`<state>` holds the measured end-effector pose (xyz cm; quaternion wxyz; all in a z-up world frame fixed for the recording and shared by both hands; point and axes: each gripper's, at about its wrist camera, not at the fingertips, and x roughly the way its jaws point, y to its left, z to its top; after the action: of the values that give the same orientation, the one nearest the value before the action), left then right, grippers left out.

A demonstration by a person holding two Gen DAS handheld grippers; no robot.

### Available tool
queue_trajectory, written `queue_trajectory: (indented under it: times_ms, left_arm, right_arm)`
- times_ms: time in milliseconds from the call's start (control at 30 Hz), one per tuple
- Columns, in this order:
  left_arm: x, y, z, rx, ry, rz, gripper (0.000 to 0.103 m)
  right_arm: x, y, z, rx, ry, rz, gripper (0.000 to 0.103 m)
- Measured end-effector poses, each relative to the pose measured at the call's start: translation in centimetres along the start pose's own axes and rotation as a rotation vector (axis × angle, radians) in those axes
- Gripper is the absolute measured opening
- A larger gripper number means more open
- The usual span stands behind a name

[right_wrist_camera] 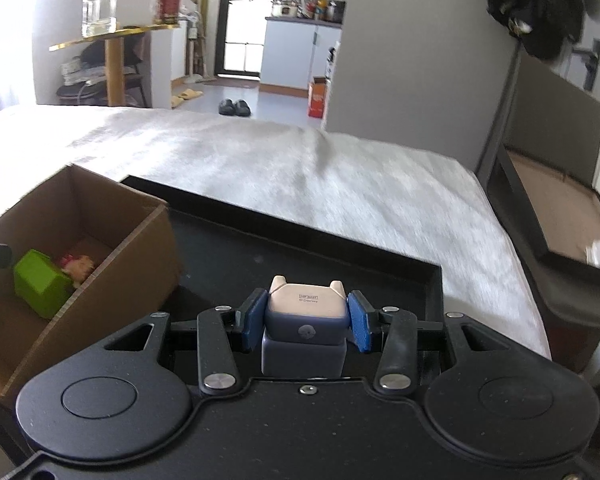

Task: Organize rigid objects
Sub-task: 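Carry the cube charger with the right gripper into the box and release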

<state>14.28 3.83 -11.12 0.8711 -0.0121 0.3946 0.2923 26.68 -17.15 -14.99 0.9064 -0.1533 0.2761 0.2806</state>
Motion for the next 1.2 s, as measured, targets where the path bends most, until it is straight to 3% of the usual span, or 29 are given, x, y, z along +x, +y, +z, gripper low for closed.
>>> queue_trajectory:
  times_ms: [67,400,467,567,933,1200]
  left_arm:
    - [0.2,0.5,-0.1,-0.016,0.011,-0.007,0.065]
    - [0.5,1.7,-0.7,-0.034,0.033,-0.021,0.03]
    - [0.7,1.9,-0.9,-0.037,0.036,-0.032,0.018]
    - [0.9,2.2,-1.0,-0.04,0.033,-0.046,0.013]
    - [1.2,2.8,-1.2,-0.054,0.02,-0.088,0.013]
    - [1.5,3.3,-1.3,-0.057,0.019,-0.121,0.013]
  right_arm:
    - [-0.3,0.6,0.5,-0.021,-0.025,0.005,0.043]
    - [-1.5,3.4,2.9,-0.101,-0.129,0.061,0.043]
    - [-1.4,4.1,3.2,-0.117,-0.142,0.072,0.043]
    - [-1.5,4.9,3.6,-0.135,-0.163,0.087,0.043]
    - [-1.3,8.7,4.6,-0.251,-0.22,0.167,0.043]
    - [-0.5,11.5,4.6,-0.378,-0.21,0.236,0.043]
